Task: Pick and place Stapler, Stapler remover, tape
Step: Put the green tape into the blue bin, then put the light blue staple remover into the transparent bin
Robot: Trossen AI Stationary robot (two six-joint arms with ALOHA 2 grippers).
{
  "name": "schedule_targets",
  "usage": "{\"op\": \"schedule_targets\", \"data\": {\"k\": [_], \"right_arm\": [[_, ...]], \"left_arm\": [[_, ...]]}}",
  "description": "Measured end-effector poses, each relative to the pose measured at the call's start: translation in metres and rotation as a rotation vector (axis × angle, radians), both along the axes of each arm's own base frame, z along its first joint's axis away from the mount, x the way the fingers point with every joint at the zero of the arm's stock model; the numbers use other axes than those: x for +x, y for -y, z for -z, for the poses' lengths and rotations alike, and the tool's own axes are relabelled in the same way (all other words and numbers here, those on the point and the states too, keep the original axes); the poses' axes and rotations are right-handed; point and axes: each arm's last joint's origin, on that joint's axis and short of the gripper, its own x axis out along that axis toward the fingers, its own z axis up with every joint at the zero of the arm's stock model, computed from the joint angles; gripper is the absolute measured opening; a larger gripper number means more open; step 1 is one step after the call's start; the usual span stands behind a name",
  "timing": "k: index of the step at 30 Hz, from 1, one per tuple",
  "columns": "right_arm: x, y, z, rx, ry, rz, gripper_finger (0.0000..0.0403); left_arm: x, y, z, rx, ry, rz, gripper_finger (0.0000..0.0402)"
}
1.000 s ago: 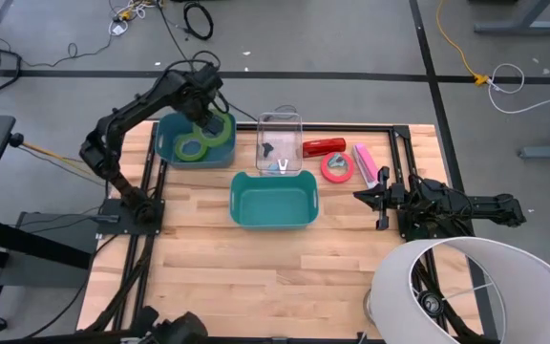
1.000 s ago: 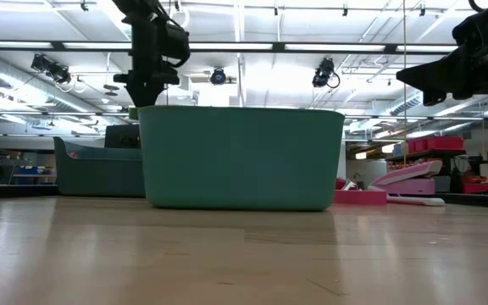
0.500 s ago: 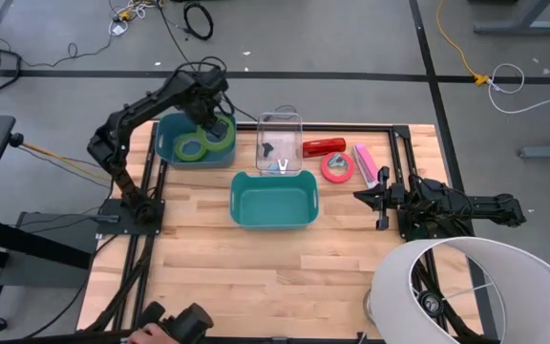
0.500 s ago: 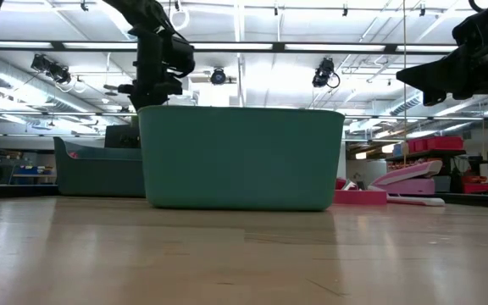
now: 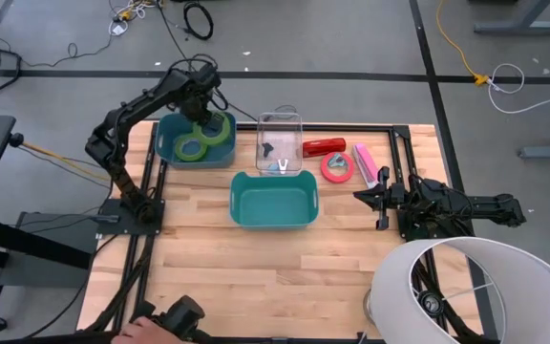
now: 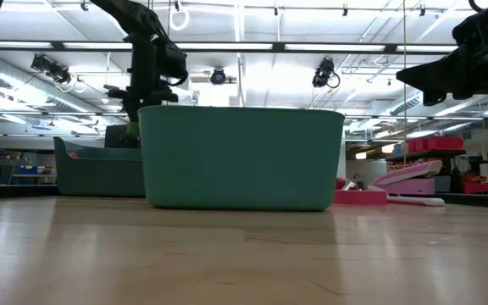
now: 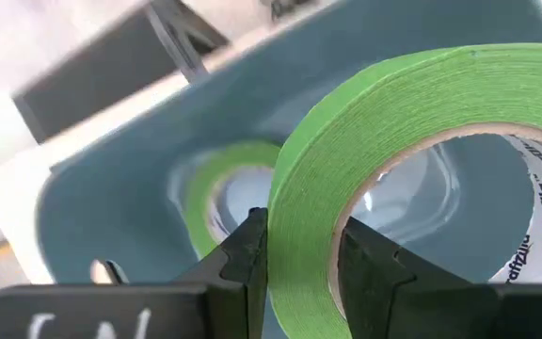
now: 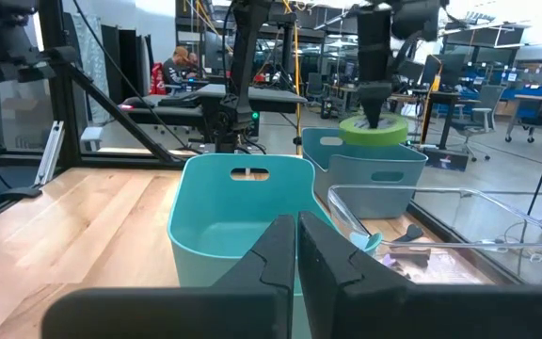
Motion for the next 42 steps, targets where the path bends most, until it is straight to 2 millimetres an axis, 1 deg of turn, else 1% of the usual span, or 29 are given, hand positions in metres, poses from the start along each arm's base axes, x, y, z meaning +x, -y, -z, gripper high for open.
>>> {"op": "schedule_targets", "data": {"k": [7,11,14,23,32,35,38,42], "right_arm": [[0.0,0.0,0.0,0.0,0.0,0.0,0.0018],[0.0,0.0,0.0,0.0,0.0,0.0,0.0018],[0.0,0.0,0.0,0.0,0.0,0.0,0.0018],[0.0,0.0,0.0,0.0,0.0,0.0,0.0018],[0.0,0.0,0.0,0.0,0.0,0.0,0.0018],[0.0,0.0,0.0,0.0,0.0,0.0,0.0018],[0.0,0.0,0.0,0.0,0.0,0.0,0.0018],[0.0,0.0,0.0,0.0,0.0,0.0,0.0018]], "left_arm": [[-0.007,0.007,0.033,-0.081,-0.052,-0.021,0.0106],[-0.015,0.007,0.047,-0.108,-0.07,-0.055,0.0106],[-0.019,0.005,0.054,-0.108,-0.074,-0.088,0.0106],[-0.029,0.006,0.066,-0.042,-0.175,-0.213,0.0106],[-0.025,0.001,0.066,0.005,-0.122,-0.236,0.0108],[-0.021,-0.001,0.066,-0.006,-0.048,-0.251,0.0128],[-0.018,-0.002,0.066,-0.016,0.015,-0.249,0.0166],[-0.016,-0.002,0.066,-0.012,0.026,-0.25,0.0219]]}}
